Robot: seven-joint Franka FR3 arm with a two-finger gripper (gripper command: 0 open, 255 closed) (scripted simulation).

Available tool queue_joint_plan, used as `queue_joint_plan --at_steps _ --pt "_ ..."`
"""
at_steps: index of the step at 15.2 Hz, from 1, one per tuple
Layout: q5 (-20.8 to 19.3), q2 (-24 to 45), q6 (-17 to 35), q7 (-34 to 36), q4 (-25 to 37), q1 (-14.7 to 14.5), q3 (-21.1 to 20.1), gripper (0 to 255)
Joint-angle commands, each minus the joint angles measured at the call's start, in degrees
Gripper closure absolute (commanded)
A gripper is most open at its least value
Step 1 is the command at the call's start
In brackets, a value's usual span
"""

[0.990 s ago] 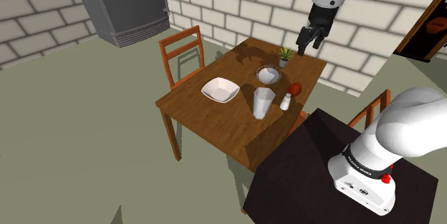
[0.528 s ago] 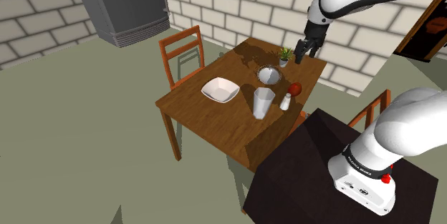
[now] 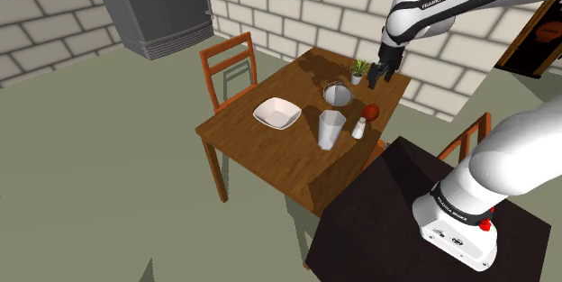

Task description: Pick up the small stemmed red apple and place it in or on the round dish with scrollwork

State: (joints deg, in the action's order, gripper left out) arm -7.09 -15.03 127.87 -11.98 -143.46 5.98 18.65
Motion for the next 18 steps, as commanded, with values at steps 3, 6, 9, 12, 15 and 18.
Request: queue_joint_plan --at_steps 3,6,9,12,15,18 --pt "2.4 8.7 5.8 -5.0 2.6 0.5 3.0 0" --pt "5.7 15.6 9.5 -9.4 5.2 1.1 4.5 0" --pt "9.9 22.7 12.4 -14.1 8.5 2.5 5.1 0" --pt "14.2 29.8 14.6 -18.7 12.5 4.7 4.5 0" --pt "17.8 36.6 16.0 -22.6 17.1 7.6 3.2 0" --pt "20.6 43.2 16.9 -25.7 22.3 10.9 1.6 0"
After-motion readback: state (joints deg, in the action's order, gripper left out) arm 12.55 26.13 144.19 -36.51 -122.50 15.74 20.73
